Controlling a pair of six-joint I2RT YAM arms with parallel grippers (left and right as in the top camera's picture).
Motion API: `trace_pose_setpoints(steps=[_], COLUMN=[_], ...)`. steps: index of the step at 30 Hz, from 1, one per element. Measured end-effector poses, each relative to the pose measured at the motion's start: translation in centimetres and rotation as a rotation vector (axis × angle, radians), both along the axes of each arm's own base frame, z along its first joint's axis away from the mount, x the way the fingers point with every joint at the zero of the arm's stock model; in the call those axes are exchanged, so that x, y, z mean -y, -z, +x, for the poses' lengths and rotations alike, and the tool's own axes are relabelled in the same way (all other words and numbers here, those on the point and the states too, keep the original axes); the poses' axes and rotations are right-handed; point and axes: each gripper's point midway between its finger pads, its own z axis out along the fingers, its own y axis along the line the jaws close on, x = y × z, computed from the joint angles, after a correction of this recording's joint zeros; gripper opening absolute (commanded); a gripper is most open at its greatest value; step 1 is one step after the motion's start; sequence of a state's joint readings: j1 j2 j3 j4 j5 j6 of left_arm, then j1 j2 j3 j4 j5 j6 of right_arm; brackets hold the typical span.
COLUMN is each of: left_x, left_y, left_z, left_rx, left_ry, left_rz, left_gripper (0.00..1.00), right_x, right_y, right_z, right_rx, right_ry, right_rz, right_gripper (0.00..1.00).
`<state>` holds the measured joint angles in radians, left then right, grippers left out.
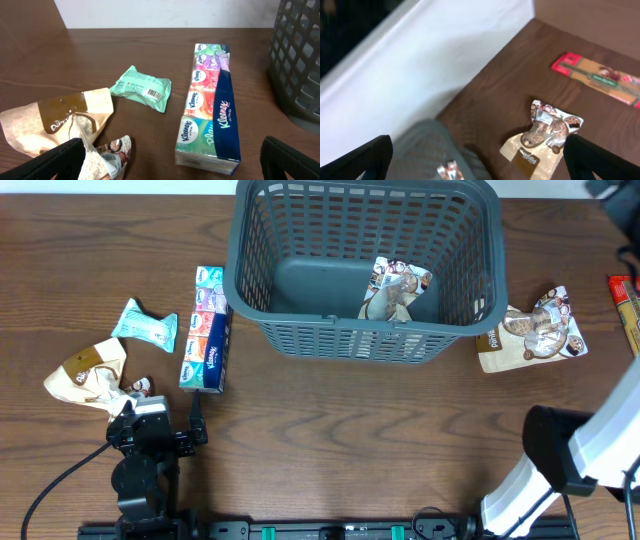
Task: Pack container
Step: 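Open the right gripper to drop the pouch into the basket, then move the right gripper back to the remaining mushroom pouch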
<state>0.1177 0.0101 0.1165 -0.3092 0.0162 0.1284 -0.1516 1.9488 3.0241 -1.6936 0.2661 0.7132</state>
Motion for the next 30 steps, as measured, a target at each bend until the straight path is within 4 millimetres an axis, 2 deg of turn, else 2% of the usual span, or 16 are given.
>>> trace_pose_setpoints(steps=[2,4,6,10,15,17,23,28,29,30], left_x=[0.0,0.0,0.0,0.0,0.0,0.0,0.0,0.0,0.0,0.0], left_y=[0.0,0.0,0.0,0.0,0.0,0.0,0.0,0.0,0.0,0.0], left_z=[0.0,0.0,0.0,0.0,0.0,0.0,0.0,0.0,0.0,0.0], left_rx=[0.000,0.000,0.000,0.000,0.000,0.000,0.000,0.000,0.000,0.000], left_ry=[0.000,0.000,0.000,0.000,0.000,0.000,0.000,0.000,0.000,0.000], left_rz=[0.000,0.000,0.000,0.000,0.000,0.000,0.000,0.000,0.000,0.000], left_gripper=[0.99,0.99,0.99,0.99,0.99,0.99,0.99,0.99,0.99,0.99], right_x=[1.2,2.1,2.9,4.3,5.5,5.5,5.5,5.7,5.7,5.7], right_y=[0.8,2.7,5.5,12.4,18.7,20.3,23.6,28.0,29.5,29.9], right_z=[-0.2,-0.1,0.4,1.9,3.7,3.6,4.3,5.1,5.1,5.0], right_rx=[-0.014,-0.063,-0.136,-0.297,-0.402,-0.438,-0.477,-0.506,-0.519,-0.525], right_ry=[0.064,0.125,0.192,0.315,0.384,0.398,0.407,0.417,0.418,0.418], right_rz=[0.043,0.096,0.157,0.261,0.341,0.363,0.384,0.390,0.391,0.392], right_gripper=[0.99,0.99,0.99,0.99,0.99,0.99,0.99,0.99,0.99,0.99])
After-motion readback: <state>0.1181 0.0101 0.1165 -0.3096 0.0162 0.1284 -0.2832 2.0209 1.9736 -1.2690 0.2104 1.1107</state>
